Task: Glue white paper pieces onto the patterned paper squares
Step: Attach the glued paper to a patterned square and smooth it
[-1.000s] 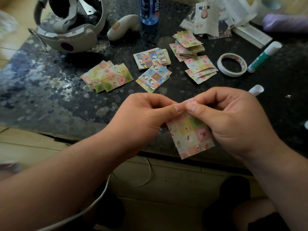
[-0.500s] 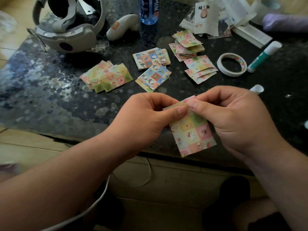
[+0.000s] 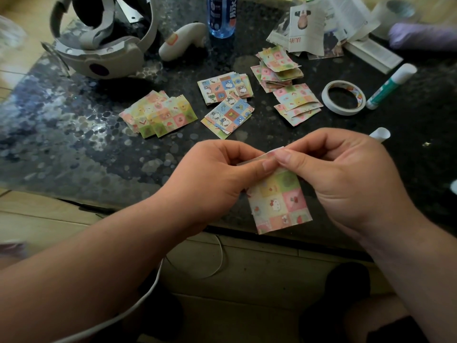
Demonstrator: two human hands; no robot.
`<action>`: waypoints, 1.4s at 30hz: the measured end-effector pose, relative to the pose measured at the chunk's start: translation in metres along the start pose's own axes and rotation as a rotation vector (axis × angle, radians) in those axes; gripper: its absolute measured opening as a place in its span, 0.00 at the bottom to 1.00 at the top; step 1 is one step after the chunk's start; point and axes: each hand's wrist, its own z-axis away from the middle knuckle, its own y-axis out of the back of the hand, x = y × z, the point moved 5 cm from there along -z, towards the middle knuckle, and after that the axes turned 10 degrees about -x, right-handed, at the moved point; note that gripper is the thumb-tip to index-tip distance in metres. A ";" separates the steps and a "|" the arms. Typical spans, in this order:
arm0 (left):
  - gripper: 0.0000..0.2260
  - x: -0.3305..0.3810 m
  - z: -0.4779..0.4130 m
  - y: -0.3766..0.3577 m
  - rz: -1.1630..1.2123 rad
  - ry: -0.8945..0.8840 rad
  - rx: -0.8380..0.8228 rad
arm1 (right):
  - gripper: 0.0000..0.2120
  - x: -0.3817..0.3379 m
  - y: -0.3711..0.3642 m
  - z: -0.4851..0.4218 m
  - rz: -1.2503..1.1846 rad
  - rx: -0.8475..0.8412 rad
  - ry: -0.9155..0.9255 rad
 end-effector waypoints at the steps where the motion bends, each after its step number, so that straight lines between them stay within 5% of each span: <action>1: 0.09 -0.001 0.000 0.000 0.000 0.002 0.003 | 0.03 0.000 0.000 0.000 -0.002 0.000 0.002; 21: 0.05 0.011 0.005 -0.002 -0.152 -0.060 -0.059 | 0.05 -0.003 -0.001 0.000 -0.007 -0.011 -0.008; 28: 0.06 0.008 0.004 -0.003 -0.131 -0.010 -0.111 | 0.16 0.002 -0.005 -0.002 -0.272 -0.075 -0.077; 42: 0.05 0.013 0.011 0.007 -0.216 0.004 -0.009 | 0.12 -0.013 0.006 0.002 -0.012 0.085 0.078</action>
